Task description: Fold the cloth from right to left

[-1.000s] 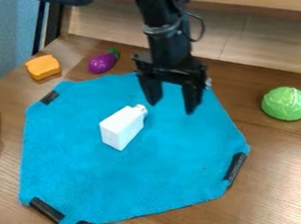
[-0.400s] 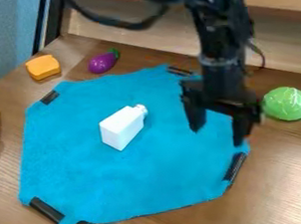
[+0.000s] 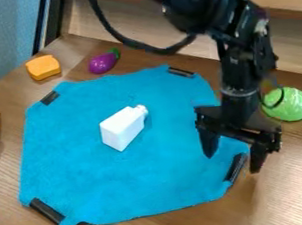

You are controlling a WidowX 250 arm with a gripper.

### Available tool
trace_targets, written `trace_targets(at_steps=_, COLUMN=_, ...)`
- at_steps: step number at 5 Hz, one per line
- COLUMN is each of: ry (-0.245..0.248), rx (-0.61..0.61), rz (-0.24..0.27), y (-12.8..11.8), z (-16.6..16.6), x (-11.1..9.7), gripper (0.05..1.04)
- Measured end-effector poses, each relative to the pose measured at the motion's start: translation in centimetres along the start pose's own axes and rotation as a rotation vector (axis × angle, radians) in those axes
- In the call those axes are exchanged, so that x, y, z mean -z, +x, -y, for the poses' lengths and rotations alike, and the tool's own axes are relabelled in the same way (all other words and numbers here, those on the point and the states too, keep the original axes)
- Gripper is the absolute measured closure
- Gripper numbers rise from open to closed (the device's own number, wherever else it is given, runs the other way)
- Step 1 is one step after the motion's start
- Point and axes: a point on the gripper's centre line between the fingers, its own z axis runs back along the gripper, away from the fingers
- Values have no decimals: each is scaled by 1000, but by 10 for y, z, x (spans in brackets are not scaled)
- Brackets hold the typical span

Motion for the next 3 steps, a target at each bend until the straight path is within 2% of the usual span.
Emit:
trace_targets(at_steps=1, ry=2, rx=-10, rz=-6, y=1, z=0, x=9, gripper=420)
trace_targets(at_steps=2, ry=-7, rx=-7, rz=5, y=2, z=2, x=9, gripper=714)
trace_targets(at_steps=3, ry=-31, rx=8, rz=-11, y=2, z=6, x=6, gripper=915)
